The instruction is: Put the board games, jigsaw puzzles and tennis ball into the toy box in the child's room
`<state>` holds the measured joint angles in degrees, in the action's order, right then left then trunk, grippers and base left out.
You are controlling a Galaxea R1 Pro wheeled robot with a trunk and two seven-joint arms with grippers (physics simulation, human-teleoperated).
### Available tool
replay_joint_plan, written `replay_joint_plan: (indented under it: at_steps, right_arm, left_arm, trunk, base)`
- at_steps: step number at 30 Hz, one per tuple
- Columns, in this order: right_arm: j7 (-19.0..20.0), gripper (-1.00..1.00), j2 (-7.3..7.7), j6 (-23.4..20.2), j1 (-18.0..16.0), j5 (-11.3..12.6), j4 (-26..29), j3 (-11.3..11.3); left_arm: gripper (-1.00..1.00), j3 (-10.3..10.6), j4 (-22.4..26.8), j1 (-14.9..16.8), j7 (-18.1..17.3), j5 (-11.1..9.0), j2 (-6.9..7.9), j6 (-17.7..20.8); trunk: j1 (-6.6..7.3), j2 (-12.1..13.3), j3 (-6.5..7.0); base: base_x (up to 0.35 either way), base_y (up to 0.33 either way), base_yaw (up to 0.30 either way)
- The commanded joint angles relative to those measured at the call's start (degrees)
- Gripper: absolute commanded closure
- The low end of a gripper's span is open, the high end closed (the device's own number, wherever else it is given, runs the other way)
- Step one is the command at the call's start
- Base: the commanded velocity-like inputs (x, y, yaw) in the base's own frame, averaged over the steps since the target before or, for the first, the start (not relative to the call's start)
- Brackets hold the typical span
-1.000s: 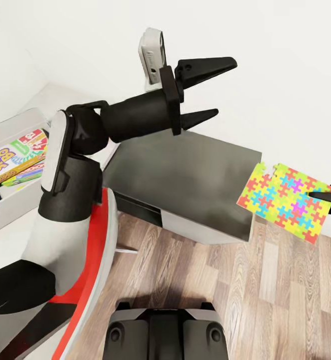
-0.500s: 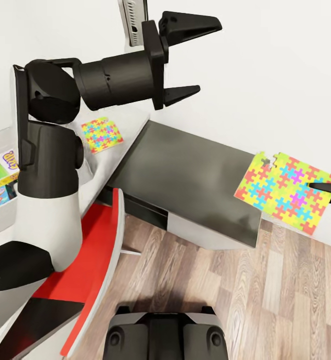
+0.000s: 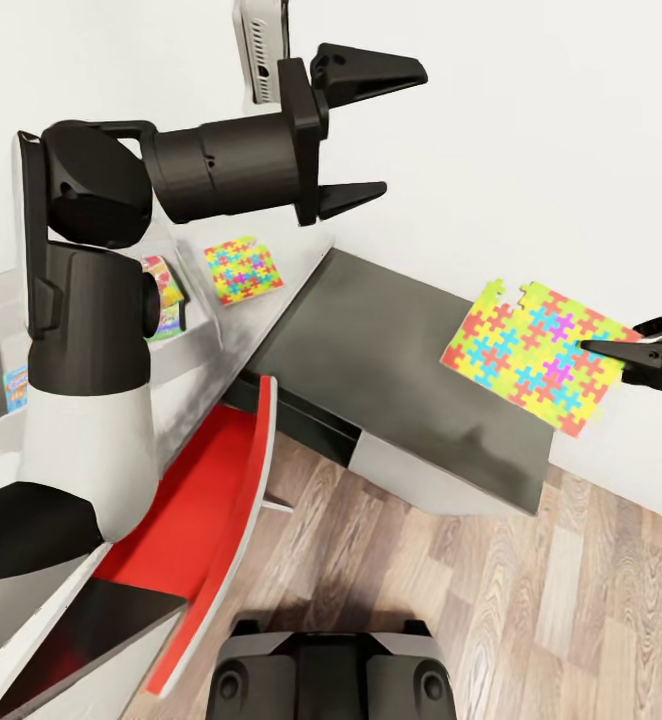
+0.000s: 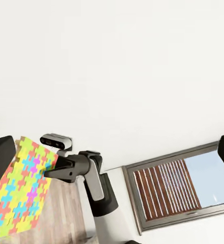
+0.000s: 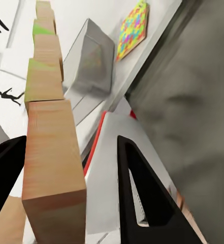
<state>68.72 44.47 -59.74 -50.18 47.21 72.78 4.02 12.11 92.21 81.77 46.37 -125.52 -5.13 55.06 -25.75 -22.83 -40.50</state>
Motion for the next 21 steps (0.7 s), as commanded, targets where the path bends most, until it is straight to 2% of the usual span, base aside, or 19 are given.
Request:
replay_joint_plan:
  at_steps: [1, 5, 9, 14, 20, 21]
  right_arm:
    - [0.14, 1.00, 0.01, -0.26, -0.04, 0.03, -0.01, 0.01]
    - [-2.98, 1.00, -2.57, -0.26, -1.56, 0.06, -0.10, 0.02]
    - [-4.14, 1.00, -3.68, -0.26, -2.51, 0.06, -0.17, 0.07]
    - [-4.79, 1.00, -4.24, -0.26, -4.30, 0.11, -0.70, 0.21]
    - [-5.58, 1.00, -4.71, -0.26, -9.36, 0.26, -2.81, 0.09]
    - [-5.58, 1.00, -4.71, -0.26, -9.36, 0.26, -2.81, 0.09]
  left_arm:
    - [-1.00, -0.05, -0.01, 0.06, 0.60, -0.54, -0.03, 0.06]
    - [-1.00, -0.13, -0.01, -0.03, 0.73, -0.58, 1.53, 0.07]
    - [-1.00, -0.26, -0.01, -0.10, 0.78, -0.59, 2.42, 0.06]
    - [-1.00, -0.38, -0.01, -0.11, 0.80, -0.60, 2.89, 0.05]
    - [-1.00, -0.62, -0.01, 0.12, 0.82, -0.62, 3.93, 0.09]
    - [-1.00, -0.62, -0.01, 0.12, 0.82, -0.62, 3.93, 0.09]
  trunk:
    - [-0.03, -0.09, 0.01]
    - [-0.03, -0.09, 0.30]
    - [-0.03, -0.09, 0.59]
    - [-0.03, -0.09, 0.94]
    - [-0.03, -0.09, 1.36]
    - [-0.03, -0.09, 1.43]
  base:
    - [0.000, 0.000, 0.198]
    - [0.000, 0.000, 0.203]
    - [0.000, 0.000, 0.207]
    - [0.000, 0.000, 0.210]
    - [0.000, 0.000, 0.212]
    - [0.000, 0.000, 0.213]
